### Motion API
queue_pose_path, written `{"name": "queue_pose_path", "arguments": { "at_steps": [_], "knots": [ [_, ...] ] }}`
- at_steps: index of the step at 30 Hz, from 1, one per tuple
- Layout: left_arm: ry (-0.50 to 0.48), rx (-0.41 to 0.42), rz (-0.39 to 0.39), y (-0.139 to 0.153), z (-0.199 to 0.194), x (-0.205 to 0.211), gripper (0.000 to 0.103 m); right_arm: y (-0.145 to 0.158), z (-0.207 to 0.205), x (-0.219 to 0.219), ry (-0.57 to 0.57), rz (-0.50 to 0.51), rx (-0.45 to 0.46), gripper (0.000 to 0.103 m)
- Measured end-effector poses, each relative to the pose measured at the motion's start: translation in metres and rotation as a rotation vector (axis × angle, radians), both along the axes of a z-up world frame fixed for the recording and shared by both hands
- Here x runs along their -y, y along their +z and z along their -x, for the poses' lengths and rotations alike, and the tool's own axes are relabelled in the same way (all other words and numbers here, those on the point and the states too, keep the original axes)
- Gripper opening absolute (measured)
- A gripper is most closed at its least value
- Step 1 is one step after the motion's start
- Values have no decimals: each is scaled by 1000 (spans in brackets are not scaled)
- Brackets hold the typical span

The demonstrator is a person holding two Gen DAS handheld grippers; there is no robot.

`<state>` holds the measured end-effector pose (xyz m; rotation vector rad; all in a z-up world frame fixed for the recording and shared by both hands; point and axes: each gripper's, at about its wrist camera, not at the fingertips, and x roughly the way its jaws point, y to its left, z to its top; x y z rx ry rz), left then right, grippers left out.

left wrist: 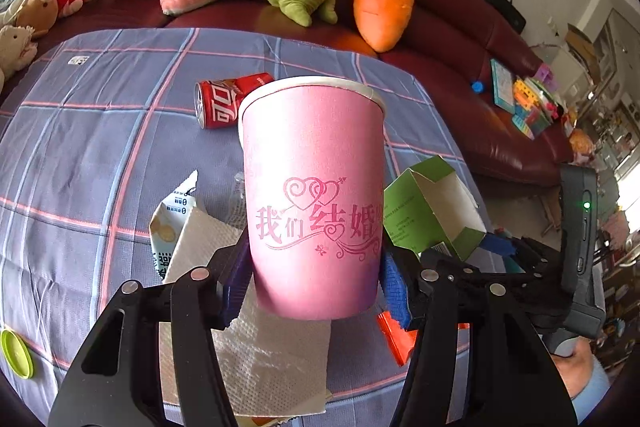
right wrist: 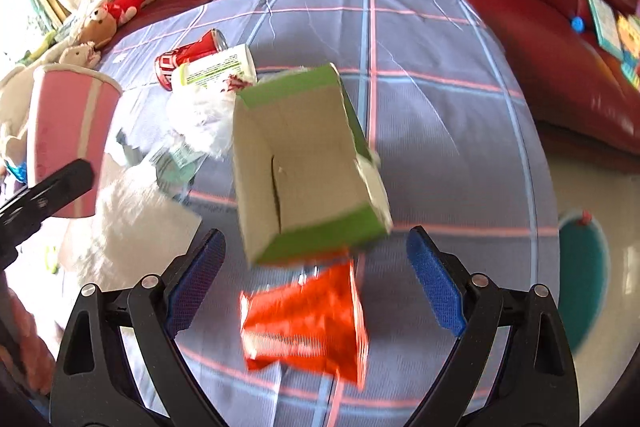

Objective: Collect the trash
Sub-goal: 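Grasp the pink paper cup with the left gripper while the right gripper grasps the green box, then carry the cup and green box to the bin and open the right gripper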

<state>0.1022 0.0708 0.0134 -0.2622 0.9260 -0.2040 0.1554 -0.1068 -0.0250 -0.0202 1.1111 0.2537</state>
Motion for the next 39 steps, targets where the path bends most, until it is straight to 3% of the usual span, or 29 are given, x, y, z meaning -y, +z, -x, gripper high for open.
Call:
{"name": "queue_pose_path", "arguments": {
  "at_steps": [2,3,5,13,23,39],
  "knots": [
    [0,-6,0,-2,-4,0,57,-3,-7,-3,7,7,12,88],
    [1,-9,1,-3,-5,0,57,-4,-10,-4,17,13,25,81],
    [4,-14,2,-4,-8,1,57,-5,-13,-5,43,6,24,57],
    [-35,-14,-14,1,-13,28,57,26,-7,31,-1,-83,76,56],
    [-231,-19,-57,3,-10,126,57,66,28,146,-210,-138,161,57],
    [-526,-29,-137,-3,-1,304,57,45,100,323,-534,-100,178,57]
  ]
}}
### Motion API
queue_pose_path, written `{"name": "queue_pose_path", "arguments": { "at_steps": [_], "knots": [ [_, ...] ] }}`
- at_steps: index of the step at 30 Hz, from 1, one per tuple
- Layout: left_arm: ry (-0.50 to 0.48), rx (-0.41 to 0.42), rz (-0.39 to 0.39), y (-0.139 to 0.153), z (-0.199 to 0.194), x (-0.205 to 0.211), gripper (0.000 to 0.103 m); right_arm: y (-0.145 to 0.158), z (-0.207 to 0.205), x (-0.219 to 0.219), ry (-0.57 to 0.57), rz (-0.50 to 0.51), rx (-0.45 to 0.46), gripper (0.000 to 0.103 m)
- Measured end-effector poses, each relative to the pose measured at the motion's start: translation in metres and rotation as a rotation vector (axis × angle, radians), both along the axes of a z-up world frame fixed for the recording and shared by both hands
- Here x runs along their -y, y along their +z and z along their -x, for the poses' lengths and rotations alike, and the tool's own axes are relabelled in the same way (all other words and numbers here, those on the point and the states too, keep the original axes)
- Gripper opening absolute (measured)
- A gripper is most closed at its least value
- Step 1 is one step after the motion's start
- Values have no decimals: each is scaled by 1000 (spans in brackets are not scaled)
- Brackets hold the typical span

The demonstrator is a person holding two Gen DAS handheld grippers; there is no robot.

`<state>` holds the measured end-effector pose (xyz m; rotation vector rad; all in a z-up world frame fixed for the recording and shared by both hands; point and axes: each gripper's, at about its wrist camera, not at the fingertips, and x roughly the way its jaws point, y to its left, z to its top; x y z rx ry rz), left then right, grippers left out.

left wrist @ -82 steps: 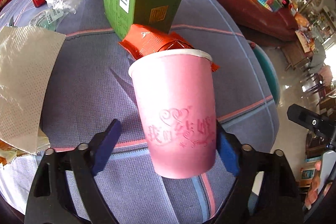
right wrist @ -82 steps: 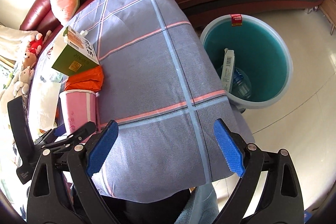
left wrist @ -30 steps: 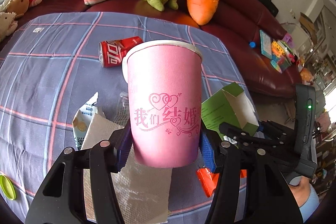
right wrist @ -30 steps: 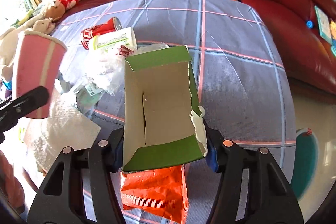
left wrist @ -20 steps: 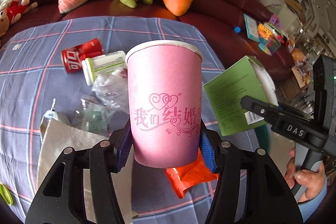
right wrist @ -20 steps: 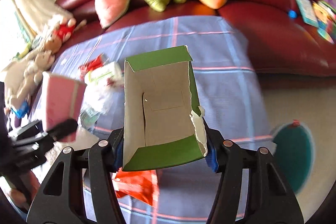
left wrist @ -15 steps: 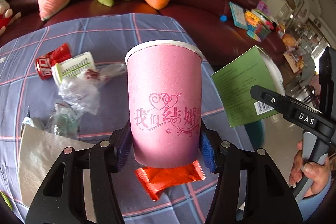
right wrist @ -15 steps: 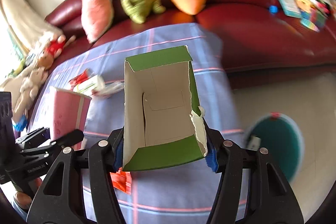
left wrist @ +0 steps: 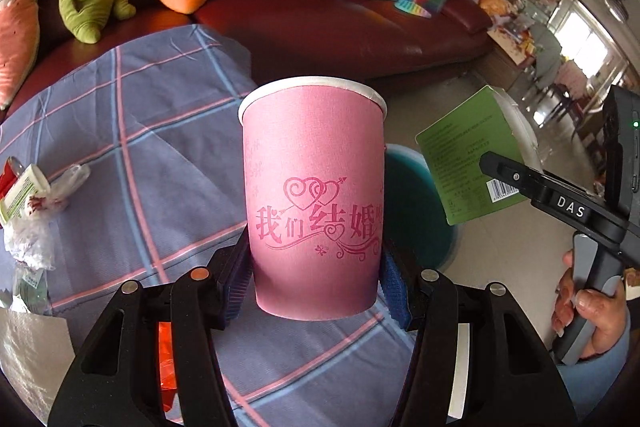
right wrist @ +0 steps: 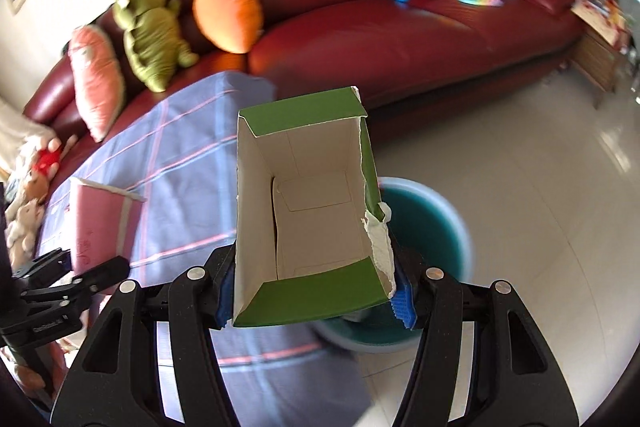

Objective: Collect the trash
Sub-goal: 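Carry the cup and green box to the bin and open the right gripper, then open the left gripper over the bin to drop the pink cup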

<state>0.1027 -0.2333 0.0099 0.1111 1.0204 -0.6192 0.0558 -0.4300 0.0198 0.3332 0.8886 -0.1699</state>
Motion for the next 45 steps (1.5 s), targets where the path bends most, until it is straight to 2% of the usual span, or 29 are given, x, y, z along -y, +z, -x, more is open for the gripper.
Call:
{"name": "queue_pose_path", "arguments": {
  "at_steps": [7,10,11,14,31,38,41,43,45],
  "knots": [
    [-39,-39,-41,-20,-10,46,57,-33,-1,35,-55,40,-68,58],
    [-51,-51,-58,-30,-12,55,57,-47,-3,42,-61,25,-98,65],
    [-56,-57,-63,-32,-12,59,57,-52,-4,44,-59,12,-106,70],
    [-71,-67,-79,-39,-11,69,57,-60,-3,48,-58,-4,-115,71],
    [-146,-90,-135,-64,-6,119,57,-65,21,87,-142,-51,-124,77],
    [-223,-129,-180,-83,8,145,59,-65,27,95,-163,-57,-129,77],
    [-225,-166,-212,-95,11,150,67,-64,27,94,-161,-55,-130,77],
    [-213,-163,-223,-96,11,147,79,-63,27,93,-161,-54,-131,77],
    [-201,-153,-213,-93,11,142,81,-62,27,92,-162,-52,-132,77]
  ]
}}
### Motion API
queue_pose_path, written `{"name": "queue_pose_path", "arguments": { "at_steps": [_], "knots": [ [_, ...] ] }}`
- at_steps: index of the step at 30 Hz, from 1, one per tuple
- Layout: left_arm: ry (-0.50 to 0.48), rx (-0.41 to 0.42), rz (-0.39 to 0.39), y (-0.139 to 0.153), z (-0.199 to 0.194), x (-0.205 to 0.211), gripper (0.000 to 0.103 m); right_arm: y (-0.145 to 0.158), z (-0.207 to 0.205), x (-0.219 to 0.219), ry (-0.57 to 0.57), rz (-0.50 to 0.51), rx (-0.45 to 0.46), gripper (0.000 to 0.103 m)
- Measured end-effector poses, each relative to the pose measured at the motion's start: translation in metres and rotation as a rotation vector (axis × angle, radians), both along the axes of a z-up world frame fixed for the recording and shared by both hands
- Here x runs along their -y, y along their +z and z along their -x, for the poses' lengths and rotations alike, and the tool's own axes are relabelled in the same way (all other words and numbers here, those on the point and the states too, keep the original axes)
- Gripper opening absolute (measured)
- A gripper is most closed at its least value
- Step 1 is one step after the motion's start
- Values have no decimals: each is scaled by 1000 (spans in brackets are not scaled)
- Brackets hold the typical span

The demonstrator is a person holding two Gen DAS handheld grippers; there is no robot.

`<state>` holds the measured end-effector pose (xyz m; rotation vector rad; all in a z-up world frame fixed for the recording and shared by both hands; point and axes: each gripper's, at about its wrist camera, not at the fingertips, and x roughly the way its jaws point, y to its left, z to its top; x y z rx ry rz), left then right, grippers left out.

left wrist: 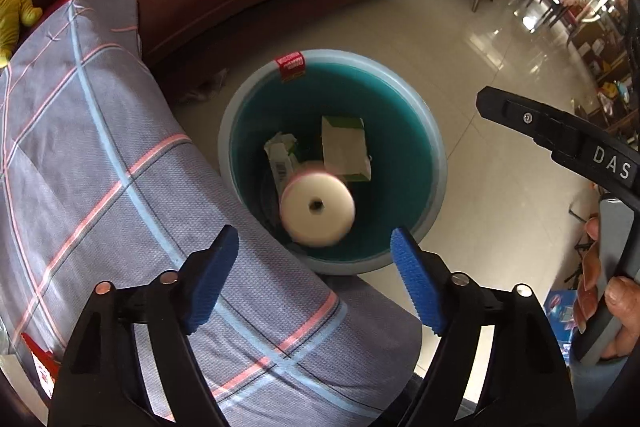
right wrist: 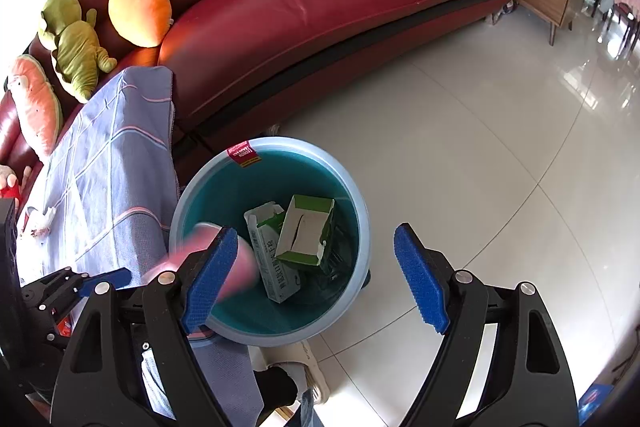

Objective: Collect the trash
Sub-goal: 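Open the left gripper over the bin to drop the pink cup, then grasp the white paper towel with the left gripper while the right gripper approaches the orange wrapper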

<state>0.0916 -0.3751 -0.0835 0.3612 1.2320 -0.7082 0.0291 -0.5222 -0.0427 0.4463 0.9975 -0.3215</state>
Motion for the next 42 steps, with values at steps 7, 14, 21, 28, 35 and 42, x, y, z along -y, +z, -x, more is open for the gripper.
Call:
{"name": "queue_pose_path", "arguments": {
  "at_steps": [7,14,21,28,35,42],
  "knots": [
    [54,18,41,11,-5,-18,89,4,-3,-7,4,6,-11,82],
    [109,14,67,20,-7,-42,91,11,-2,-20,18,23,-28,84],
    [157,33,95,33,-6,-74,91,21,-1,-38,31,35,-30,84],
    [189,60,132,47,0,-108,93,36,-3,-71,82,64,-28,84],
    [247,85,155,59,6,-157,93,47,-8,-116,148,87,-26,84],
    [340,115,171,66,8,-228,93,55,-19,-176,250,112,-31,84]
  ]
}}
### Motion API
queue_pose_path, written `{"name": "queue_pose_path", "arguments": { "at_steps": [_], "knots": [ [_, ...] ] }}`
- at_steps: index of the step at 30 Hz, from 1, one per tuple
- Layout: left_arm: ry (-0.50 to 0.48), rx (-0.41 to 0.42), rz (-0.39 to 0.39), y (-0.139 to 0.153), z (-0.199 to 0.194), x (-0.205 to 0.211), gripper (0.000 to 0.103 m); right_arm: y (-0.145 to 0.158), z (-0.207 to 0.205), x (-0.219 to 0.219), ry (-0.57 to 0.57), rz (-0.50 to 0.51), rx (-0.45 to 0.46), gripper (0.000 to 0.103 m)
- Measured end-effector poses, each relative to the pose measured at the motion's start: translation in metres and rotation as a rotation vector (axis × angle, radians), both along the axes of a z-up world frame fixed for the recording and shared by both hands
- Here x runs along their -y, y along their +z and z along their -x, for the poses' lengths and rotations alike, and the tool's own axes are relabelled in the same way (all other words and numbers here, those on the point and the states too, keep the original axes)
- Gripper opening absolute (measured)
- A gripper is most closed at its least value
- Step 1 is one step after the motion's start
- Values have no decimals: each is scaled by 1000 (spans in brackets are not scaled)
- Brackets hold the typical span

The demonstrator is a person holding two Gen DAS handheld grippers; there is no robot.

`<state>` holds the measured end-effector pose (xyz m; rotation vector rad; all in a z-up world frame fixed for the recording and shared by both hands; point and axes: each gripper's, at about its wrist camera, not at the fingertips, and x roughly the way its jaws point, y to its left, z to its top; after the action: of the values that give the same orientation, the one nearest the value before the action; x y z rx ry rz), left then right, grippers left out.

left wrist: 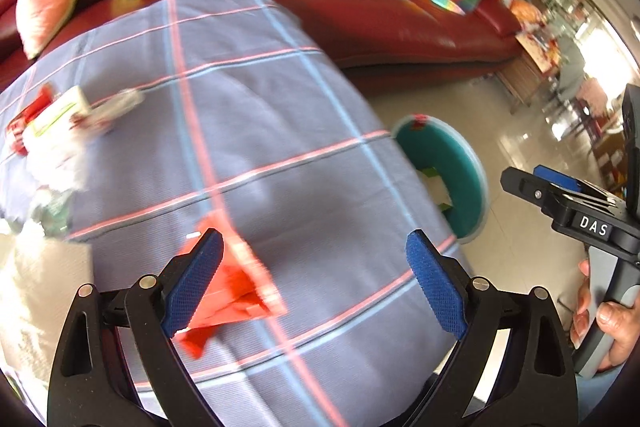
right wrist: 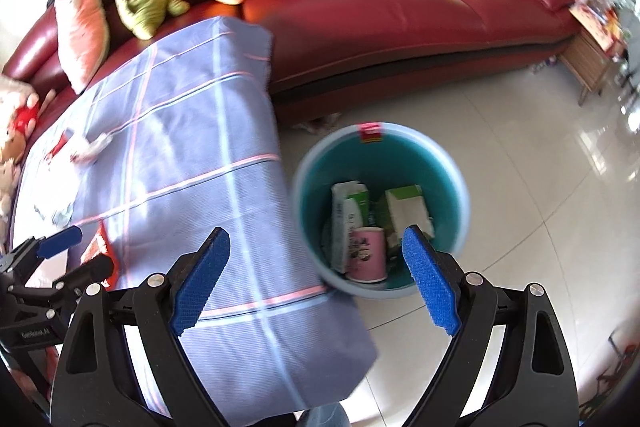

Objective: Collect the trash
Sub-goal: 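Grasp the white paper towel with the left gripper while the right gripper approaches the orange wrapper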

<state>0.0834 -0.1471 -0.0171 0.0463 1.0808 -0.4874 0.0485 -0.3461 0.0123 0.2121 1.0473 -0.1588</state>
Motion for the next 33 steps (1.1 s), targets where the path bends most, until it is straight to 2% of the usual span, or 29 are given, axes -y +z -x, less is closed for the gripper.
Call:
{"name": "queue_pose_path", "arguments": {
  "at_steps": [10,19,25,29,33],
  "knots": [
    [146,35,24,9,8,-102,93,7,-12,-84,141,29,-13,84],
    [277,83,-11,11,20,-179,93,-1,-11,-150,264,33,-39,84],
    [340,106,-97,-4,26,-211,93,-11,-6,-173,300,15,-57,84],
    [352,75,-167,-29,26,-221,93,-19,-3,-181,310,4,-69,84],
    [344,61,-195,-44,26,-221,96,-26,-4,-186,315,0,-85,84]
  ]
}}
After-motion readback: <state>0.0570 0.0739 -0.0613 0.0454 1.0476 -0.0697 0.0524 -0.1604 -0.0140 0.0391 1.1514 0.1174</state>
